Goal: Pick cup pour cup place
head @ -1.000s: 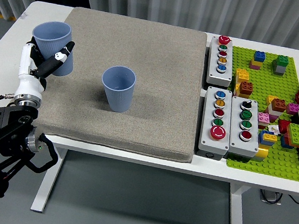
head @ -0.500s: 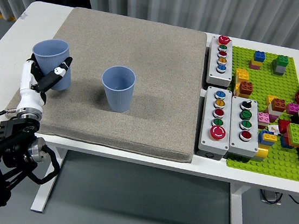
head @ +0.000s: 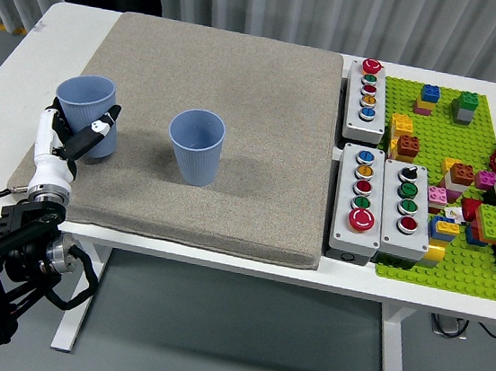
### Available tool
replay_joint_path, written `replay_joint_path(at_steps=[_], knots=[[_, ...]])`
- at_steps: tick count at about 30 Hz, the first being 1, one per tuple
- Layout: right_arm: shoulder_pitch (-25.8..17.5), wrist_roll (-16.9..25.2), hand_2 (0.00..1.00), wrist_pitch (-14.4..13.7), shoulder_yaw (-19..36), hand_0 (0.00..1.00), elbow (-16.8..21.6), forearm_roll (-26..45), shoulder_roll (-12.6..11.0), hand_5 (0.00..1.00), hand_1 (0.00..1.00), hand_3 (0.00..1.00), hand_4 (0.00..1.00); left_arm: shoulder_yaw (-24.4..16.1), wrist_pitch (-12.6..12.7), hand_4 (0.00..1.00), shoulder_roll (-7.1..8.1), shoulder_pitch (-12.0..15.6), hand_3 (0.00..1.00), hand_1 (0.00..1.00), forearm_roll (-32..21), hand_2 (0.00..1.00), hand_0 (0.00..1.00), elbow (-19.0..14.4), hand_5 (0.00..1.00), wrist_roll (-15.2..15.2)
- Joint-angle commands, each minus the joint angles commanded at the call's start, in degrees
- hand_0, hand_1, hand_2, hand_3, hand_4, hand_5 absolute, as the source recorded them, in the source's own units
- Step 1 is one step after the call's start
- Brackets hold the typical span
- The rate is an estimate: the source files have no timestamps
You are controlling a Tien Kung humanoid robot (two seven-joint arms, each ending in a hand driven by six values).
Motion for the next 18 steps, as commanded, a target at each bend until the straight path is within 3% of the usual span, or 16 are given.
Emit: replay_joint_path(at_steps=[12, 13, 18], knots=[[0.0, 0.0, 0.565, 0.0, 0.0, 0.706, 0.0, -0.1, 0.0, 0.059, 0.634, 0.566, 0.002, 0.0, -1.5, 0.768, 0.0, 0.2, 0.7, 0.69, 1.7, 0.767, 0.663, 0.4, 0.162, 0.6], [0.0, 0.0, 0.565, 0.0, 0.0, 0.706, 0.0, -0.1, 0.0, 0.058, 0.634, 0.566, 0.002, -0.1, -1.6, 0.802, 0.0, 0.2, 0.771, 0.721, 1.9, 0.81, 0.698, 0.4, 0.18, 0.6], [0.0, -0.1, 0.565, 0.0, 0.0, 0.706, 0.0, -0.2, 0.0, 0.058, 0.634, 0.566, 0.002, -0.3, -1.9, 0.802, 0.17, 0.3, 0.771, 0.721, 2.9, 0.81, 0.698, 0.3, 0.18, 1.1]])
